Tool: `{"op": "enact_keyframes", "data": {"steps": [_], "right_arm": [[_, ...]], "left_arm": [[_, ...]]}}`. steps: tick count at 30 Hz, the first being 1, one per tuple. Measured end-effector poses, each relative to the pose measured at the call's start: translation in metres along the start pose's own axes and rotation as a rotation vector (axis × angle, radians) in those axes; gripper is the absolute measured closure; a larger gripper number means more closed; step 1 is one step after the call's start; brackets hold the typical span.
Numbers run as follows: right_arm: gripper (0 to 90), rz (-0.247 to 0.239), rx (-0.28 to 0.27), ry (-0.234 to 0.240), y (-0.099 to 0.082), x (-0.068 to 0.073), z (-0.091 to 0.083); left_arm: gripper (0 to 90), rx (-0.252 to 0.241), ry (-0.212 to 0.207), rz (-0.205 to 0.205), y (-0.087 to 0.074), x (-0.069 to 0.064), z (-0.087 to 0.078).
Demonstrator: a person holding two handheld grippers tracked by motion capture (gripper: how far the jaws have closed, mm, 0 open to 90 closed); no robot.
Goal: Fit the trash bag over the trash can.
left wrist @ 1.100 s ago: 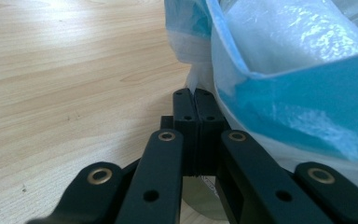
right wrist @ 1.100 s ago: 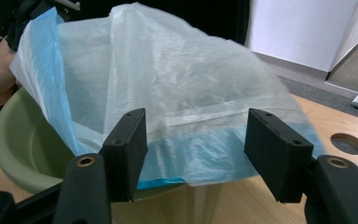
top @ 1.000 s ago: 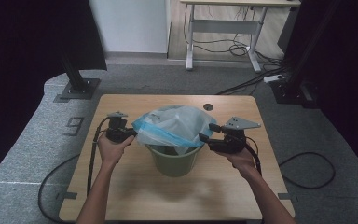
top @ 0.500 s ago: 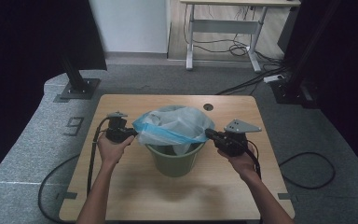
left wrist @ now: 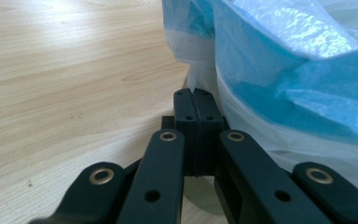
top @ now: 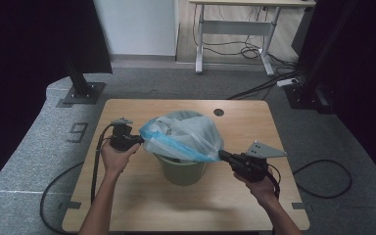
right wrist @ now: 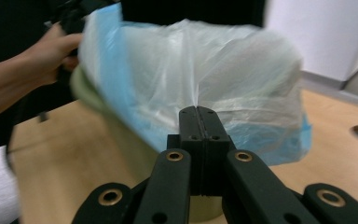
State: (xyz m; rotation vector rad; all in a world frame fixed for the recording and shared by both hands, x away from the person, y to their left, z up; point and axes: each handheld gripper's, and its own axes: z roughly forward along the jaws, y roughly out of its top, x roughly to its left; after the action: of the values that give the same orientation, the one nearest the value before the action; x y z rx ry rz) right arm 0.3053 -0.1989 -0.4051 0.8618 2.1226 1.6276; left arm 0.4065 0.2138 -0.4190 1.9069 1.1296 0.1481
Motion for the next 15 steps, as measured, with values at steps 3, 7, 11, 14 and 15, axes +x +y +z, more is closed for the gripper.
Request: {"op": "enact_keyframes", "data": {"steps": [3, 7, 11, 14, 15], "right_arm": [[88.7, -0.003, 0.006, 0.041, -0.012, 0.005, -0.002], [89.0, -0.042, 0.025, 0.081, -0.026, 0.013, 0.002], [89.0, -0.05, 0.065, 0.105, -0.041, 0.018, 0.013], [89.0, -0.058, 0.094, 0.11, -0.051, 0.021, 0.02], [89.0, -0.063, 0.103, 0.11, -0.054, 0.022, 0.021]], "left_arm": [[89.7, 0.005, 0.003, 0.007, -0.001, 0.0, -0.001], [89.7, 0.01, 0.003, 0.012, -0.003, -0.001, -0.002], [89.7, 0.015, 0.003, 0.009, -0.006, 0.001, -0.002], [89.7, 0.017, 0.002, 0.003, -0.009, 0.003, -0.003], [89.7, 0.018, -0.002, 0.001, -0.01, 0.004, -0.003]]}}
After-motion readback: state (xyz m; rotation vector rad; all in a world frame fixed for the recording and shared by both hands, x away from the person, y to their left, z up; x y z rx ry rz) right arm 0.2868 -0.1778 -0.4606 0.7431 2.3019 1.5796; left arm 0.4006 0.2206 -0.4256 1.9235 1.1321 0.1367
